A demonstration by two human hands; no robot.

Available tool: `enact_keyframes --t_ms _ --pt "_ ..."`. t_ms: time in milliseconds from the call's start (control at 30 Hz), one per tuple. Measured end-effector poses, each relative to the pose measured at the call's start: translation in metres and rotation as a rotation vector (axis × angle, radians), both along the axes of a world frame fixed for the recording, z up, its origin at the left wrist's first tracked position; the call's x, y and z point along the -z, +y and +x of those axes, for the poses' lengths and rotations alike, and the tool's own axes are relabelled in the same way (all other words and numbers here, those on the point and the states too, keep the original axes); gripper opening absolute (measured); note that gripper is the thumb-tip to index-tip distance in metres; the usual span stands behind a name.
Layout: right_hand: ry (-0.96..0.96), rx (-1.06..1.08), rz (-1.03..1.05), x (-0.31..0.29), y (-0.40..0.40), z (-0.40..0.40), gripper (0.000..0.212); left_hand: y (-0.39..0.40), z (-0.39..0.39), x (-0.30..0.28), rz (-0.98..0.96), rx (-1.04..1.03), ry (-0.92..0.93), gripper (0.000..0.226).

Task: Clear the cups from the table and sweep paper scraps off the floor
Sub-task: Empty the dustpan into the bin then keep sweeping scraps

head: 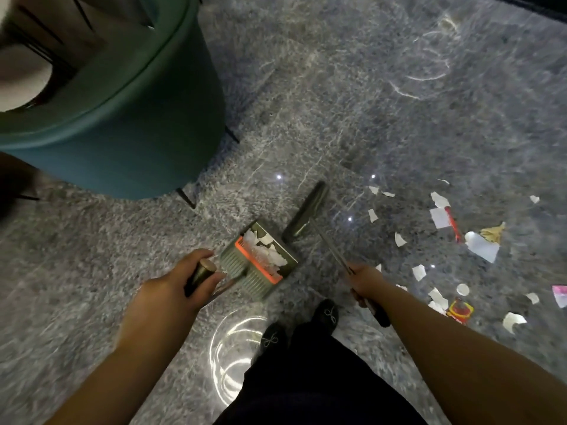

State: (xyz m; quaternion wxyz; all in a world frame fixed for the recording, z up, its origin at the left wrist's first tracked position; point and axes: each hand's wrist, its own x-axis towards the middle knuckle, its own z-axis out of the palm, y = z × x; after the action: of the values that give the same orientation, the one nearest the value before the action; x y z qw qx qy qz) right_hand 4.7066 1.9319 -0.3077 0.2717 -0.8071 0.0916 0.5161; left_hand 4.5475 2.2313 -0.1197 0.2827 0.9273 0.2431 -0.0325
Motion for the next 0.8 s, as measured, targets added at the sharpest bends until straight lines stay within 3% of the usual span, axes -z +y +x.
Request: enact_keyframes --t_ms 400,500,700,800 --pt "0.039 0.374 -0.068 -0.019 -0.142 -0.011 0.043 -0.056 0.096 0.012 0.038 0.109 0.074 0.051" --pt "0.024 0.423 -0.104 -0.031 -0.173 -0.018 0.045 -0.078 0.122 0.01 0.04 0.153 0.039 0.039" --pt "-0.005 0.56 -0.078 -0.048 -0.211 -0.027 0.029 -0.116 0.166 0.009 -0.033 0.232 -0.009 0.036" --pt "-0.068 0.672 -0.026 -0.057 -0.212 -0.032 0.032 -0.132 0.184 0.004 -0.053 0.257 -0.052 0.034"
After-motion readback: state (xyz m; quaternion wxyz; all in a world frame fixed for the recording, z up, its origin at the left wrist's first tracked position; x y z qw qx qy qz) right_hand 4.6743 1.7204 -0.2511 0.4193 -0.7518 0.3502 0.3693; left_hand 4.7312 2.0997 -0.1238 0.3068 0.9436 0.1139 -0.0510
